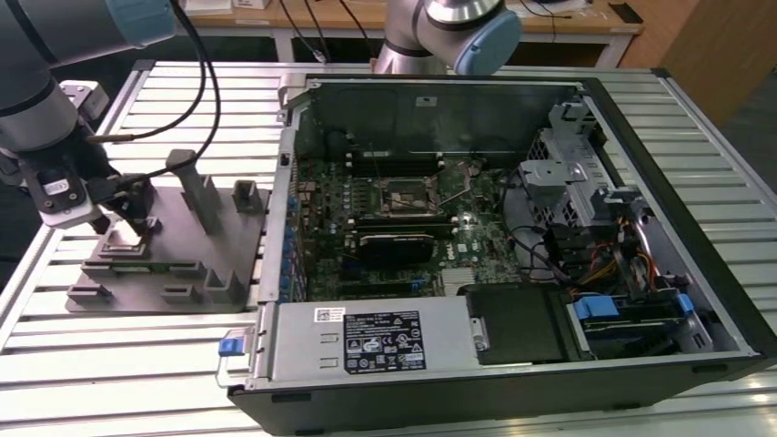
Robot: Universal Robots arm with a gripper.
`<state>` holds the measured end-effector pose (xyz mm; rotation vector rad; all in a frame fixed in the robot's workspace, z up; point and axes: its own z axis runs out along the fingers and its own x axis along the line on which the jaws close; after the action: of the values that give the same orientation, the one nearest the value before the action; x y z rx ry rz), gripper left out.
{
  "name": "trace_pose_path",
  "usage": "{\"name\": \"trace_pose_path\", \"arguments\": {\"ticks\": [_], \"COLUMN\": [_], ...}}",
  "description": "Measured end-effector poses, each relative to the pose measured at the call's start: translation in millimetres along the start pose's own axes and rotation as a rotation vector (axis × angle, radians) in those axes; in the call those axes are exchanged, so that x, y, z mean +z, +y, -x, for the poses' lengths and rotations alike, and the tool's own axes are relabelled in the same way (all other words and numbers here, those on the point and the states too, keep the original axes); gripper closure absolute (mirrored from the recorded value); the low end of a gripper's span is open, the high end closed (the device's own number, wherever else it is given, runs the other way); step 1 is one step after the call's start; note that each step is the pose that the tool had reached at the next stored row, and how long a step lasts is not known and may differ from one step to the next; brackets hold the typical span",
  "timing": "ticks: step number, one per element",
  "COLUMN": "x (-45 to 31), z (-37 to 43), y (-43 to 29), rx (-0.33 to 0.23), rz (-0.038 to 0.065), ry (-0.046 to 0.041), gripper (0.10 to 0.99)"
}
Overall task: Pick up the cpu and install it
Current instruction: 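Pick up the cpu and move it towards the insertion slot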
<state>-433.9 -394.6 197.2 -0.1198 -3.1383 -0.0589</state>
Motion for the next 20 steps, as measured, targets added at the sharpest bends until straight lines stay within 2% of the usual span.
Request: {"name": "trace_pose_path", "arguments": {"ticks": [1, 2, 6, 10, 13, 20], "x": [0.0, 0.0, 0.5, 1.9, 3.7, 6.4], "z": [-0.1, -0.1, -0.2, 0.0, 1.1, 3.3], "y": [0.0, 0.0, 0.0, -0.1, -0.1, 0.1], "rx": [0.0, 0.0, 0.0, 0.0, 0.0, 0.001], "rz": [0.0, 0.0, 0.0, -0.001, -0.002, -0.002], "ry": [0.0, 0.0001, 0.0011, 0.0063, 0.0142, 0.0224], "gripper": [0.561, 0.498, 0.498, 0.498, 0.498, 0.498]}}
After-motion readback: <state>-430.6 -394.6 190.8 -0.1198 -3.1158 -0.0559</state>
